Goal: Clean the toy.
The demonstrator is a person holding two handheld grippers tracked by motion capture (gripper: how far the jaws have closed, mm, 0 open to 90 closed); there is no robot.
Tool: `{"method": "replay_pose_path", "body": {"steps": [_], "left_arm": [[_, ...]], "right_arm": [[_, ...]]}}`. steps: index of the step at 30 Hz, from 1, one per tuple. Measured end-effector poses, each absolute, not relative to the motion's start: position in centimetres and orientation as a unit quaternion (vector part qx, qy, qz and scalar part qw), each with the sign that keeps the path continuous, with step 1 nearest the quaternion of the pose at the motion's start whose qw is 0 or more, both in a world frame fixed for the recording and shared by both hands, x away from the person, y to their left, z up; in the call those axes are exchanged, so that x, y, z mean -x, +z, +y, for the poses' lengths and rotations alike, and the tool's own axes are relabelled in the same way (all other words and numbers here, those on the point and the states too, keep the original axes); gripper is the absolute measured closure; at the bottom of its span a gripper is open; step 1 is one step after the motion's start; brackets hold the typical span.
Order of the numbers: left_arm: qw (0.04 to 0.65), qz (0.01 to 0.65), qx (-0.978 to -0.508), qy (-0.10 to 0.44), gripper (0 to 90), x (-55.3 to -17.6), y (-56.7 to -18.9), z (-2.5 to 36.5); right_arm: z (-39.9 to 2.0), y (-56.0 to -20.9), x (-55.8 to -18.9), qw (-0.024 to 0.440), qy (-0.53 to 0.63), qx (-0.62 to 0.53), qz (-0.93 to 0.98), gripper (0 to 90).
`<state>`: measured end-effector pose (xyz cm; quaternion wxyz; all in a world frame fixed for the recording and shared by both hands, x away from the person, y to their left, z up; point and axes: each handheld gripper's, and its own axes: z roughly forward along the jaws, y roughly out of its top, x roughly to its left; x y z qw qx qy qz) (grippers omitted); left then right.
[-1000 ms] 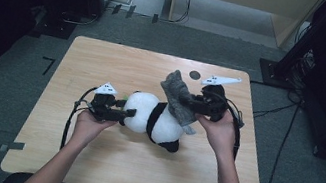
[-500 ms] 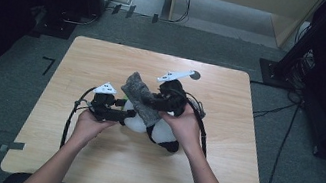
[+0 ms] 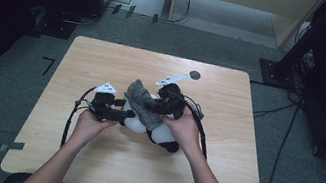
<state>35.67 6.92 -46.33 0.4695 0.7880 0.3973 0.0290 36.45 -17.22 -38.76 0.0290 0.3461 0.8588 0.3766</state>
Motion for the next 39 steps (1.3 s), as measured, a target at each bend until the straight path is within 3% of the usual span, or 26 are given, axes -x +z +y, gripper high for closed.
{"method": "replay_pose_path", "body": {"steps": [39], "left_arm": [[0.464,0.394,-0.793,0.035,28.9,-35.6,-46.2,6.9]], "right_arm": [[-27.2,-37.4,-32.2,0.09,0.367,-0.401,0.835,76.0]]}}
